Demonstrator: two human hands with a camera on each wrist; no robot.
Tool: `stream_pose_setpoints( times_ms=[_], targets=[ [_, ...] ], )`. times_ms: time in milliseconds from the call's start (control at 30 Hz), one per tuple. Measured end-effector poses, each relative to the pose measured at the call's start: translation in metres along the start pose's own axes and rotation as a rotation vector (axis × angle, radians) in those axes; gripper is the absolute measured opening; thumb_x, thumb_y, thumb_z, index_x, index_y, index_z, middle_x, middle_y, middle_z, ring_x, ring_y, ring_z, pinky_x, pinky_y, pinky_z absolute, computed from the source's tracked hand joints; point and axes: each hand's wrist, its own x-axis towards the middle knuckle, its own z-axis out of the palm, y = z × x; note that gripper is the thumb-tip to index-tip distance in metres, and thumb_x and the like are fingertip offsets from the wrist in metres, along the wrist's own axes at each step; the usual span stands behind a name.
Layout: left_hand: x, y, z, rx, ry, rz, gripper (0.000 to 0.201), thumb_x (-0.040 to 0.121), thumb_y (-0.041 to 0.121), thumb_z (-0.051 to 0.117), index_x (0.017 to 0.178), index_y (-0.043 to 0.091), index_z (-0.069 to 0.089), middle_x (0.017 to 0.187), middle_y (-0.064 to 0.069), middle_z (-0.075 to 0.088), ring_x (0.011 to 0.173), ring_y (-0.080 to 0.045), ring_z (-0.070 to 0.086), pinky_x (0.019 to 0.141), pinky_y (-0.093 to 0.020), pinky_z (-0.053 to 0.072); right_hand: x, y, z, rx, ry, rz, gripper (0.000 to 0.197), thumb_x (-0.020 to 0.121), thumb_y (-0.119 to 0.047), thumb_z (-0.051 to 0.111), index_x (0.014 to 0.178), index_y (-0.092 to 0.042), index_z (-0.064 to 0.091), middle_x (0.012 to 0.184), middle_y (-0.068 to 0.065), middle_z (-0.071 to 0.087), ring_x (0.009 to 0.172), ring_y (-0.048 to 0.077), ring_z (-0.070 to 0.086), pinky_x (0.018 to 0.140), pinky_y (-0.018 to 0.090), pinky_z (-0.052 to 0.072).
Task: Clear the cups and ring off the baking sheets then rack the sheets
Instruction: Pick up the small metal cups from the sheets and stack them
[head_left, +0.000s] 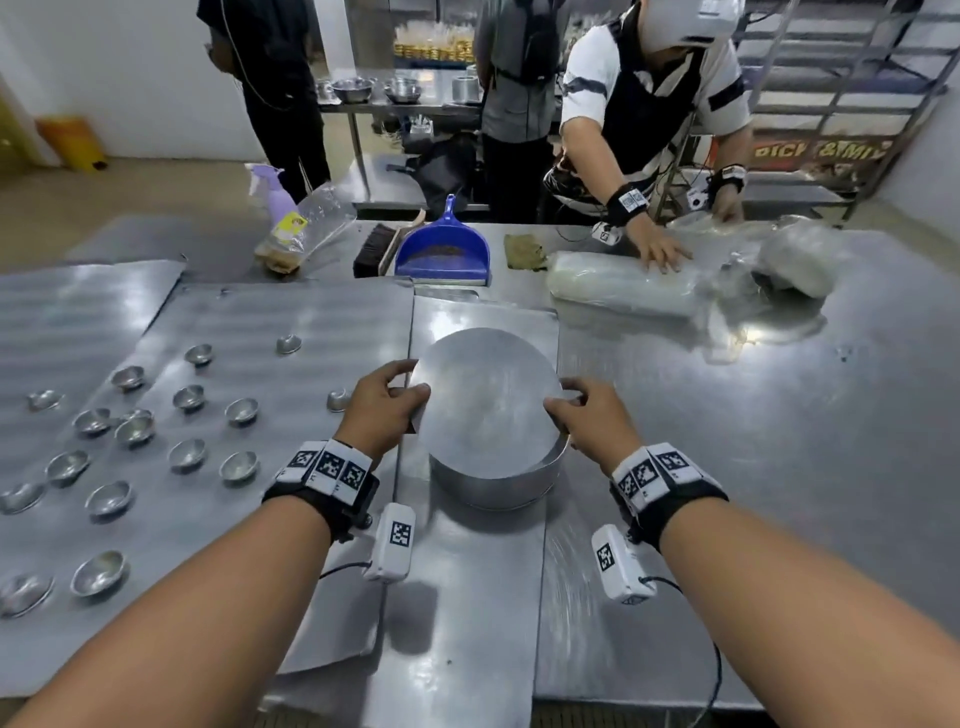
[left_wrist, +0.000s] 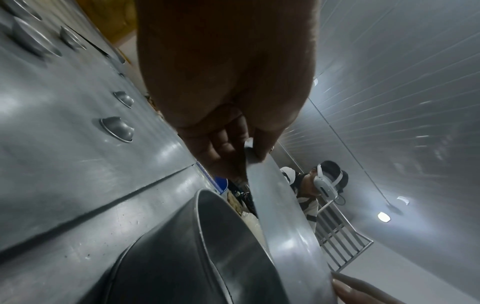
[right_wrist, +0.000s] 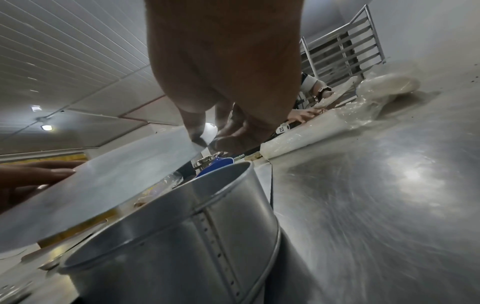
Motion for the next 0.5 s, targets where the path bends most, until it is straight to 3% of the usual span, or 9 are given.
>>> stream_pose_setpoints(
  times_ms=[100,200,233,333,400,500],
  targets=[
    [0.014,-0.001,0.006,0.043,-0.013,0.009,0.035,0.094,0.004,0.064,0.129,0.007,0.059,0.072,-0.016,0.065,0.060,-0.014,0.064,0.050,-0.024,0.053,0.006,0.008,0.003,-0.053,0.030,0.003,0.037,0.089,-0.029,0.068,0.125,-0.021,0.065,0.097,-0.005,0.068,0.095,0.020,0.067,0.089,0.038,0.054],
    [0.030,-0.002,0.010,0.059,-0.042,0.012,0.030,0.095,0.003,0.063,0.121,0.018,0.059,0.054,0.004,0.066,0.053,-0.005,0.065,0.049,-0.020,0.052,0.013,0.021,0.008,-0.147,0.079,0.018,0.038,0.094,-0.031,0.062,0.131,-0.022,0.063,0.128,0.005,0.060,0.120,0.024,0.057,0.102,0.038,0.045],
    [0.035,-0.002,0.011,0.062,-0.045,0.009,0.030,0.095,0.003,0.063,0.119,0.020,0.059,0.054,0.004,0.067,0.053,-0.005,0.066,0.050,-0.021,0.053,0.014,0.027,0.011,-0.148,0.080,0.036,0.041,0.096,-0.031,0.060,0.135,-0.021,0.059,0.133,0.007,0.058,0.123,0.025,0.056,0.104,0.038,0.044],
    [0.049,-0.007,0.013,0.093,-0.076,-0.007,0.030,0.094,0.004,0.064,0.120,0.019,0.061,0.064,-0.005,0.069,0.062,-0.016,0.070,0.059,-0.034,0.061,0.021,0.036,0.018,-0.150,0.082,0.098,0.042,0.099,-0.031,0.054,0.139,-0.018,0.055,0.128,0.007,0.063,0.119,0.025,0.058,0.100,0.035,0.043],
    [0.055,-0.014,0.015,0.154,-0.103,-0.027,0.033,0.093,0.005,0.066,0.122,0.017,0.062,0.063,-0.005,0.066,0.063,-0.020,0.067,0.065,-0.041,0.060,0.025,0.042,0.023,-0.199,0.088,0.089,0.034,0.100,-0.029,0.050,0.130,-0.018,0.063,0.119,0.006,0.068,0.111,0.027,0.062,0.093,0.034,0.046],
    [0.061,-0.025,0.016,0.278,-0.144,-0.019,0.033,0.091,0.009,0.069,0.123,0.014,0.065,0.062,-0.002,0.067,0.055,-0.012,0.063,0.054,-0.028,0.054,0.029,0.049,0.027,-0.245,0.090,0.071,0.029,0.100,-0.029,0.047,0.118,-0.020,0.068,0.113,0.006,0.072,0.102,0.028,0.064,0.083,0.032,0.046]
  ],
)
